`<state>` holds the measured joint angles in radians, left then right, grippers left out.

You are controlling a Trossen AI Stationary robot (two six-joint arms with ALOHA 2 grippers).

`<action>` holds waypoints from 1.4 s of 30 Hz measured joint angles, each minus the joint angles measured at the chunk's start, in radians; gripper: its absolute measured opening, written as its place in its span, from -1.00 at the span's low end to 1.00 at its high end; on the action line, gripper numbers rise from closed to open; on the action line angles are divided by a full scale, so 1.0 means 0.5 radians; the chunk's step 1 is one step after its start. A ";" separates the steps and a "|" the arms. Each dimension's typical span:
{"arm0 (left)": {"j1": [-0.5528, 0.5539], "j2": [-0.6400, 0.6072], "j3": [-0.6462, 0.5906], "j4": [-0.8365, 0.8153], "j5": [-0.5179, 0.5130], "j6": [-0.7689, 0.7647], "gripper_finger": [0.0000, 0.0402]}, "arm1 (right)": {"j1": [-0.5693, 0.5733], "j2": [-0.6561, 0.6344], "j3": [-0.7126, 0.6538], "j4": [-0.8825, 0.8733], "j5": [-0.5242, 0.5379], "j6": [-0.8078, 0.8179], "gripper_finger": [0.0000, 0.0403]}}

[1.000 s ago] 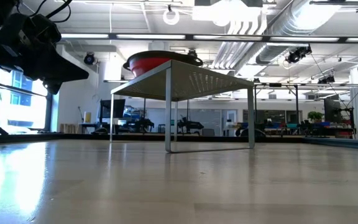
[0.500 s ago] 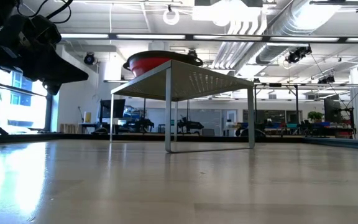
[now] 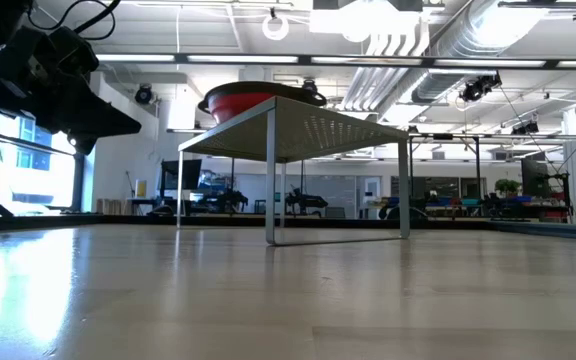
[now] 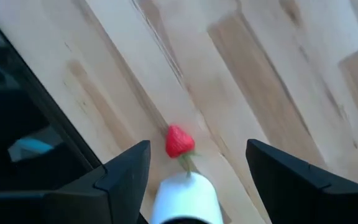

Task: Pick & Place Fruit
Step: Put the strawberry into the red strainer on the shelf

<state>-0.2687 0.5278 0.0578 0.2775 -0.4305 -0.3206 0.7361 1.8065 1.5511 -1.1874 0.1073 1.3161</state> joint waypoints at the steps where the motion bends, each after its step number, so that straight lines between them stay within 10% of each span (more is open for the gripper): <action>1: 0.001 0.000 0.000 0.001 -0.001 0.000 -1.00 | -0.007 0.000 -0.025 0.006 -0.028 -0.002 0.28; 24: 0.000 -0.001 0.000 -0.042 0.000 0.000 -1.00 | -0.121 0.000 -0.547 0.608 -0.532 -0.191 0.28; 42: 0.000 -0.001 0.000 -0.046 0.000 0.000 -1.00 | -0.029 0.002 -0.718 0.930 -0.531 -0.067 0.28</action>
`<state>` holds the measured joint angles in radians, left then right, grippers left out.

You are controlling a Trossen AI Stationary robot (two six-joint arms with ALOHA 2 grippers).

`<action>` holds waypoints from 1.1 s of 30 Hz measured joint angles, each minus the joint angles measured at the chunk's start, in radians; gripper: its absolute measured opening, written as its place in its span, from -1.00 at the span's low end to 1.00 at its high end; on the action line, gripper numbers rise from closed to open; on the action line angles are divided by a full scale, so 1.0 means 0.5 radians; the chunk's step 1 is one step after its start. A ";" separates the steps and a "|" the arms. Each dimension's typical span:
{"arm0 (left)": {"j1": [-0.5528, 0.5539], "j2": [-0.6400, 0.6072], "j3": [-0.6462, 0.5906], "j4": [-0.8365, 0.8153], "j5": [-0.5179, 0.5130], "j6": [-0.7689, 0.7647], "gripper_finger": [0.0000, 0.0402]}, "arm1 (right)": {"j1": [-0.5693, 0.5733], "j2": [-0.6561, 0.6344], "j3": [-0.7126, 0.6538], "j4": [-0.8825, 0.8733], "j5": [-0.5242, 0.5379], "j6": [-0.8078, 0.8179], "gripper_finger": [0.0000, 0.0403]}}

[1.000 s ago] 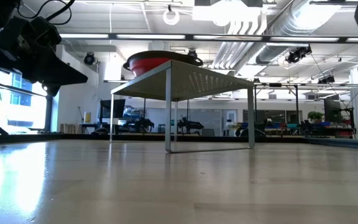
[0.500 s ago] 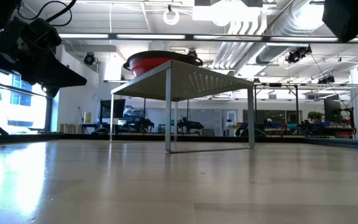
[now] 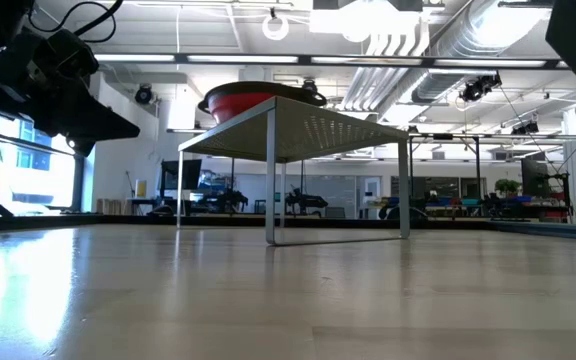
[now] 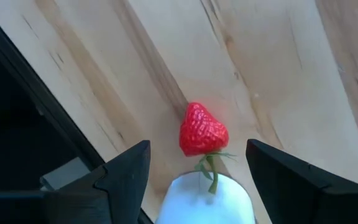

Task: Pick & Place Fruit
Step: Put the strawberry into the red strainer on the shelf

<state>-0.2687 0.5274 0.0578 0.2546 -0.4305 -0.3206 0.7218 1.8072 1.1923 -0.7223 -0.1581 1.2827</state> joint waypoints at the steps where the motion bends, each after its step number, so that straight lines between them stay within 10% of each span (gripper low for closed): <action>1: 0.000 0.000 0.000 0.000 0.000 0.000 -1.00 | 0.007 0.000 0.000 -0.001 0.024 0.009 0.28; 33: 0.001 0.000 0.000 -0.008 0.000 -0.007 -1.00 | 0.062 0.231 0.009 0.110 0.049 0.084 0.28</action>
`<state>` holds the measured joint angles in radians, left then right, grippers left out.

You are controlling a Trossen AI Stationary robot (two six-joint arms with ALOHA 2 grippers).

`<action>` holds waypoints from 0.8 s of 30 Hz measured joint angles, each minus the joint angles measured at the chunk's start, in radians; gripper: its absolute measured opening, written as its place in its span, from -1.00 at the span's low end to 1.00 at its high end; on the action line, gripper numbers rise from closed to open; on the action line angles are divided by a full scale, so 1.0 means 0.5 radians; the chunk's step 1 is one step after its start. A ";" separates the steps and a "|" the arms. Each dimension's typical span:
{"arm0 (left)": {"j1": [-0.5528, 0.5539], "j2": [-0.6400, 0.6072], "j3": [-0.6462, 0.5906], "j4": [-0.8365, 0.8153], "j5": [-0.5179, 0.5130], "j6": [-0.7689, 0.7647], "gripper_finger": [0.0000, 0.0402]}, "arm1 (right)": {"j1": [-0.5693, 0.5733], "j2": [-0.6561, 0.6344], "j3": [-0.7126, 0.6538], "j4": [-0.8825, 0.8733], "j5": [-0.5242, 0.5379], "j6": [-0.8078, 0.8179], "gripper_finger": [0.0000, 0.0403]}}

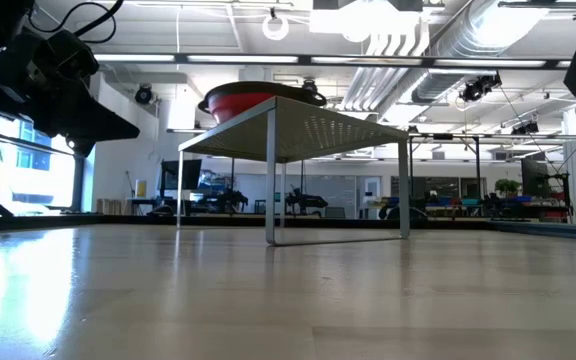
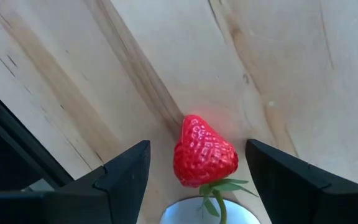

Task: Pick & Place Fruit
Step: Put the strawberry into the red strainer on the shelf

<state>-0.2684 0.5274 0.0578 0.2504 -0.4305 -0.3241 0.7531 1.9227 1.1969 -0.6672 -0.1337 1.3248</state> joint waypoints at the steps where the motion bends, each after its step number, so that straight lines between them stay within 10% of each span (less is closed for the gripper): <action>1: -0.001 0.000 0.000 0.000 0.000 0.000 -1.00 | 0.002 0.003 0.000 0.002 0.000 0.002 0.28; 24: 0.000 0.000 0.000 0.000 0.000 0.000 -1.00 | 0.002 0.011 -0.008 -0.010 0.001 0.015 -0.12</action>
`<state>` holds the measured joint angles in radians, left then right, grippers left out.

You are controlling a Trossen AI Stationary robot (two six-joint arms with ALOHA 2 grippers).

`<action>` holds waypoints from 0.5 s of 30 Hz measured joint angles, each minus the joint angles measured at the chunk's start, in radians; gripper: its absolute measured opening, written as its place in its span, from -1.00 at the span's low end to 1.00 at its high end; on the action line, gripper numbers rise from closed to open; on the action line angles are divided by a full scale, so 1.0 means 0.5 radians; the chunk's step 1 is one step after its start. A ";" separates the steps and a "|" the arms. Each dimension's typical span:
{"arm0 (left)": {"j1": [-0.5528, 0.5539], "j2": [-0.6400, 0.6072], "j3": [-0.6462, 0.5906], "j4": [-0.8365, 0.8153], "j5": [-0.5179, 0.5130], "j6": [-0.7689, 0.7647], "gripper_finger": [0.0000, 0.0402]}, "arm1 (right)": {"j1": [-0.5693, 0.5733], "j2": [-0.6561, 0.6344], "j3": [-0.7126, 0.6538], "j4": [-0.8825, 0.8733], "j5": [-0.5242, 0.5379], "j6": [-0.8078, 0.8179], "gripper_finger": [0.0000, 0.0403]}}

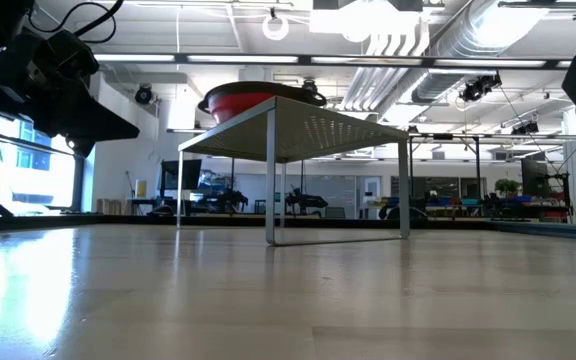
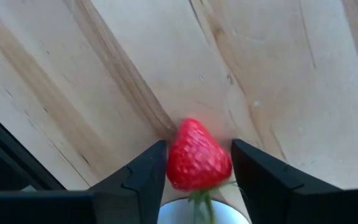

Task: Pick & Place Fruit
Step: Put the strawberry into the red strainer on the shelf

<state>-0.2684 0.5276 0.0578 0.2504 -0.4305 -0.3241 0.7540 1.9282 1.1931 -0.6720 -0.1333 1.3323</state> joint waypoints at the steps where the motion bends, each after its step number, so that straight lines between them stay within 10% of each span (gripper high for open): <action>1: -0.001 0.000 0.000 0.000 0.000 0.000 -1.00 | 0.000 0.001 -0.001 -0.002 0.000 0.000 -0.15; 15: 0.000 0.000 0.000 0.000 0.000 0.000 -1.00 | 0.001 0.002 -0.001 -0.010 0.005 0.000 -0.22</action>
<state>-0.2686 0.5276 0.0578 0.2504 -0.4305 -0.3238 0.7544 1.9293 1.1927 -0.6769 -0.1307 1.3323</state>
